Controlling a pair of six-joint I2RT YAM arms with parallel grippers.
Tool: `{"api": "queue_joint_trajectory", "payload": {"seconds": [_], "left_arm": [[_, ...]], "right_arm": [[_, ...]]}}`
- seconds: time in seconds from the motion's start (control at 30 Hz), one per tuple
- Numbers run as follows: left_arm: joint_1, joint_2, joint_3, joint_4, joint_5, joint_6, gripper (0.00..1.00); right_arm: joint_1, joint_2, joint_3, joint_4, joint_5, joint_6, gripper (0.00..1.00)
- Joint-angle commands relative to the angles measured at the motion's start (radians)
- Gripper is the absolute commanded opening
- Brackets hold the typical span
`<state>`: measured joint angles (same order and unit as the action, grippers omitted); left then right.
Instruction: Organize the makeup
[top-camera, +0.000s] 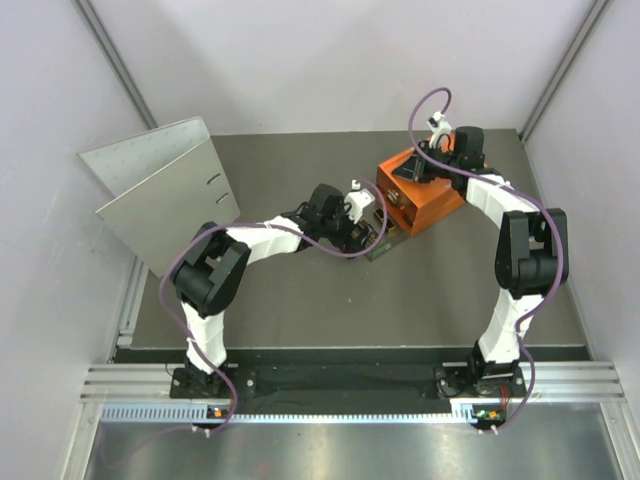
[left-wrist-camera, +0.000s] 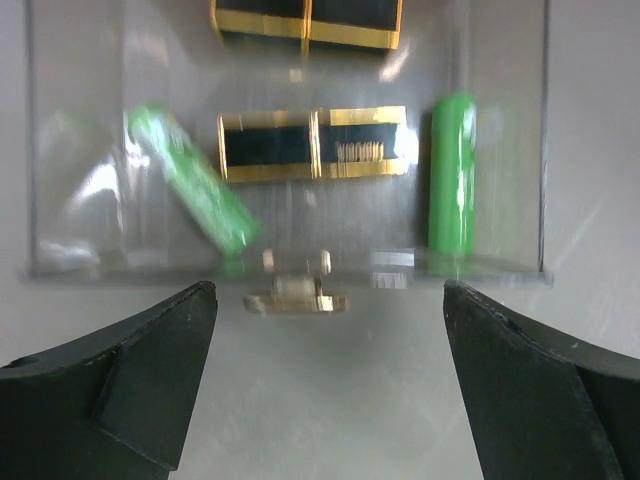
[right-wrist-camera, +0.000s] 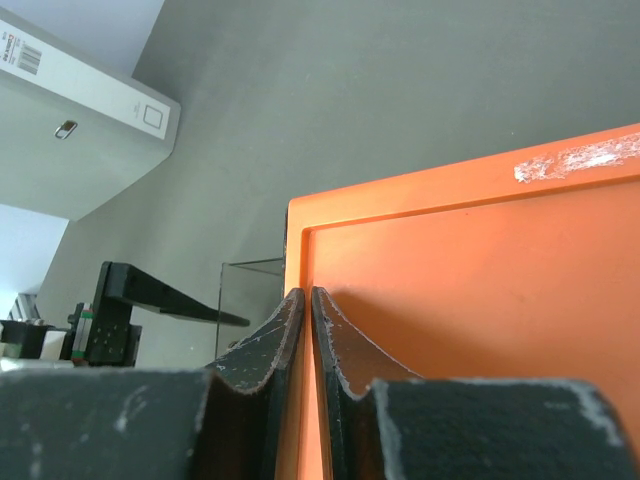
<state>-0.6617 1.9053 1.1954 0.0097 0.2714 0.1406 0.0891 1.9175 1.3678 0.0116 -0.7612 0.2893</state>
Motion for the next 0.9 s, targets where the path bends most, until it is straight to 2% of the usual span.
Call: {"api": "queue_joint_trajectory", "payload": {"seconds": [0.0,0.23,0.67,0.87], "left_arm": [[0.002,0.046,0.11,0.101,0.055,0.036,0.99],[-0.003,0.141,0.23,0.124,0.094,0.005,0.99],[-0.052,0.368,0.576,0.13,0.109,-0.062,0.99],[-0.053,0.393,0.595,0.148,0.082,-0.085,0.99]], "right_arm": [[0.012,0.15,-0.134,-0.378,0.152,-0.084,0.1],[0.011,0.153,-0.13,-0.38,0.154,-0.081,0.1],[0.012,0.152,-0.133,-0.387,0.152,-0.084,0.1],[0.012,0.147,-0.131,-0.394,0.157,-0.085,0.1]]}}
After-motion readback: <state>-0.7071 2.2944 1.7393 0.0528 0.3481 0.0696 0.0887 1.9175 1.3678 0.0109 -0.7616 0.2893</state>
